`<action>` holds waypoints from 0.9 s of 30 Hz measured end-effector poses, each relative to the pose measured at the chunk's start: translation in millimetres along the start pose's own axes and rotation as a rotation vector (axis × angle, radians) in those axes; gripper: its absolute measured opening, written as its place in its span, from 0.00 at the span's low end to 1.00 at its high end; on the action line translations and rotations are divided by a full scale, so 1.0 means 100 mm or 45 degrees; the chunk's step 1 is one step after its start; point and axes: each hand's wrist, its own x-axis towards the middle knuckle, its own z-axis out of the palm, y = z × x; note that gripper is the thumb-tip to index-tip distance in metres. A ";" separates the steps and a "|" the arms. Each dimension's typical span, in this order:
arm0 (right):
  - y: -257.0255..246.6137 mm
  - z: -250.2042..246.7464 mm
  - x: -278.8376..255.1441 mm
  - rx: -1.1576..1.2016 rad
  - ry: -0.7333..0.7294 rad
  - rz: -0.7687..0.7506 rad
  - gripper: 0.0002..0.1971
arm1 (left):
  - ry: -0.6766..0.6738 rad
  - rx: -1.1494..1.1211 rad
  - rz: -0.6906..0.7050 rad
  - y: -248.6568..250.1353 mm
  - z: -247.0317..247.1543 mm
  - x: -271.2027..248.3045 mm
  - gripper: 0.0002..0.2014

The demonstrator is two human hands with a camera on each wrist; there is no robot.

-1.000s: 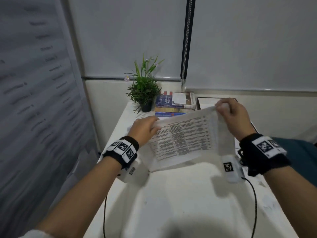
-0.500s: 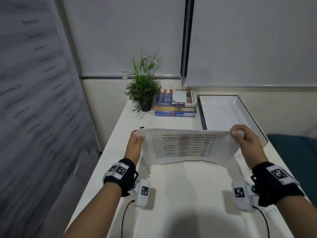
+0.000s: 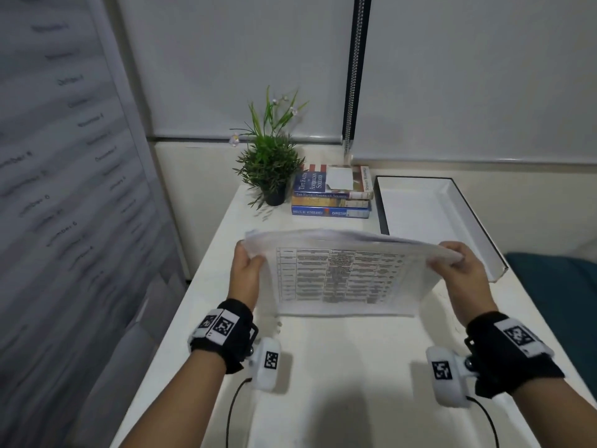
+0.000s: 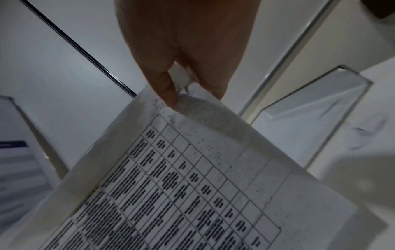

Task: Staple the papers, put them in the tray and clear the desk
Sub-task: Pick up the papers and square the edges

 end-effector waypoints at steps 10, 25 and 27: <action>0.22 0.22 -0.12 -0.207 -0.035 0.136 0.09 | 0.032 0.020 -0.139 -0.26 -0.04 -0.15 0.24; 0.11 0.13 0.22 -0.538 -0.143 0.259 0.15 | -0.004 0.173 -0.557 -0.29 0.05 -0.25 0.26; -0.12 0.18 0.44 -0.702 -0.304 0.168 0.14 | 0.114 0.288 -0.556 -0.25 -0.01 -0.24 0.36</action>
